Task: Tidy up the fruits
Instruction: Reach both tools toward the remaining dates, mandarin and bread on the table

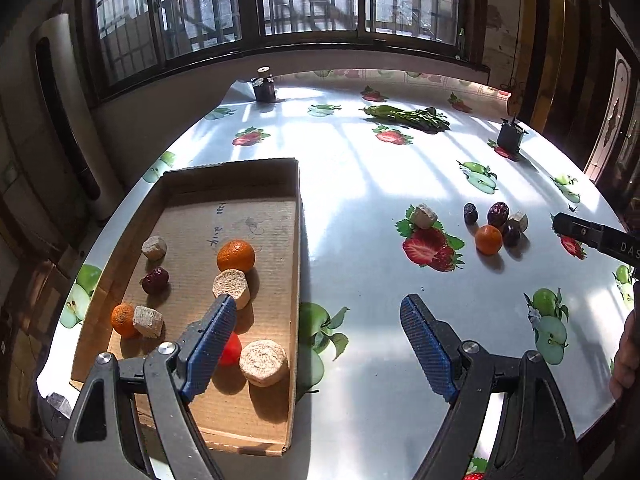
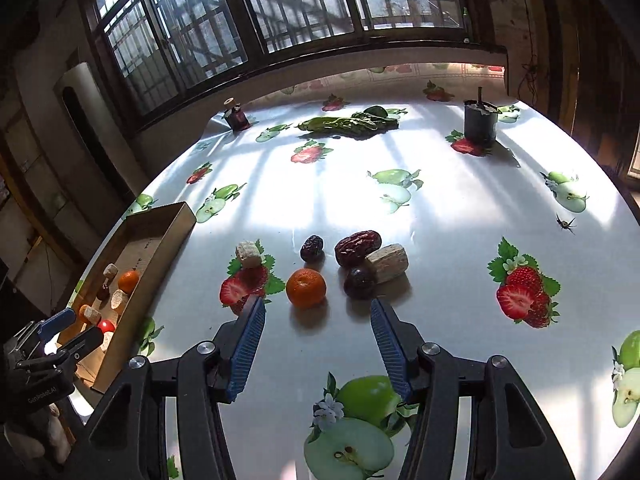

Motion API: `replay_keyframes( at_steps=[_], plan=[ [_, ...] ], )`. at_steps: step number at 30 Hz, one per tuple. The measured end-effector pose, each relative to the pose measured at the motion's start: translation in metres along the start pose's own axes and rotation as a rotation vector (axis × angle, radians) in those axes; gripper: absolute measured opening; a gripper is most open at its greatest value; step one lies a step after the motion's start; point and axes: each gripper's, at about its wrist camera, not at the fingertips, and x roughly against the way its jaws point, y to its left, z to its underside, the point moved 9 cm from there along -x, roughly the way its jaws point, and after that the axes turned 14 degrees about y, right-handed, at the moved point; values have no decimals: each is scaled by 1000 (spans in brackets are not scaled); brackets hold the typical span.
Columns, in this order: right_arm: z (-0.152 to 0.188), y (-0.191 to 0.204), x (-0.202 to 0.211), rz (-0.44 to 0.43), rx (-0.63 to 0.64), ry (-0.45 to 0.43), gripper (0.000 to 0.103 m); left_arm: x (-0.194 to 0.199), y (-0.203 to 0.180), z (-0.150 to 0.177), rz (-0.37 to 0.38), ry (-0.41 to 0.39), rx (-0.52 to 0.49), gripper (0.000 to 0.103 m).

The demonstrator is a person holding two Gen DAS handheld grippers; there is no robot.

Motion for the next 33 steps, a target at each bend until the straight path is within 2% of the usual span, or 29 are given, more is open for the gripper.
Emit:
replay_keyframes(
  at_steps=[5,8,16,19,24,25,27,29,31,32,33],
  plan=[
    [-18,-41,-3,27,-95,11,59,-18,-40,-22,66,19,-53,83],
    [-22,-51,-18,33,-117,46,59,-32,-64,-33,94,24,-86,83],
    [-27,-52,-64,35,-132,104,59,-73,-133,-49,173,68,-214,83],
    [-32,-52,-75,21,-143,111,59,-85,-149,-55,184,74,-239,83],
    [-35,-46,-80,51,-96,93,59,-105,-162,-54,221,112,-254,81],
    [-35,-45,-80,60,-88,89,59,-111,-165,-52,230,130,-257,77],
    [-35,-43,-81,76,-70,85,56,-112,-168,-50,209,113,-279,74],
    [-34,-39,-82,70,-59,85,47,-112,-170,-48,196,106,-294,68],
    [-35,-37,-82,72,-49,81,42,-108,-172,-47,200,89,-309,48],
    [-34,-37,-81,78,-46,77,39,-106,-174,-47,209,80,-316,29],
    [-34,-37,-80,85,-44,71,39,-105,-174,-46,204,75,-320,29]
  ],
)
